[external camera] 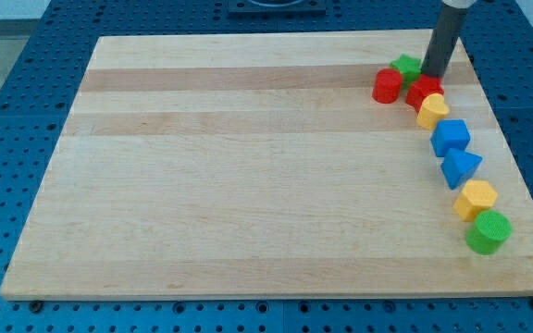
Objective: Push the blue cube and blue triangle down a bit
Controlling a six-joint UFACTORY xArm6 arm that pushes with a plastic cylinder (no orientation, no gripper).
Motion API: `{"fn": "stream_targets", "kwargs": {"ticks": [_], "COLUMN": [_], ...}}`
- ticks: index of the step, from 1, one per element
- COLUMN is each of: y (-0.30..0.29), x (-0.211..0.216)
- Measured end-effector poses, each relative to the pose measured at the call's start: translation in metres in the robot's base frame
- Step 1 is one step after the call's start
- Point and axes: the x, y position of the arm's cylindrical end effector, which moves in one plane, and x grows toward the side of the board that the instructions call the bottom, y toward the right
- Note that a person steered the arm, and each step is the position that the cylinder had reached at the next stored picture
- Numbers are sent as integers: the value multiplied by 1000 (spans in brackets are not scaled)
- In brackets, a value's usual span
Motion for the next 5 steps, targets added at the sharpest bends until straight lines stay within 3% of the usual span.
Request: {"fn": "stream_targets", "kwargs": {"ticks": [5], "y": [-1], "x": [87]}}
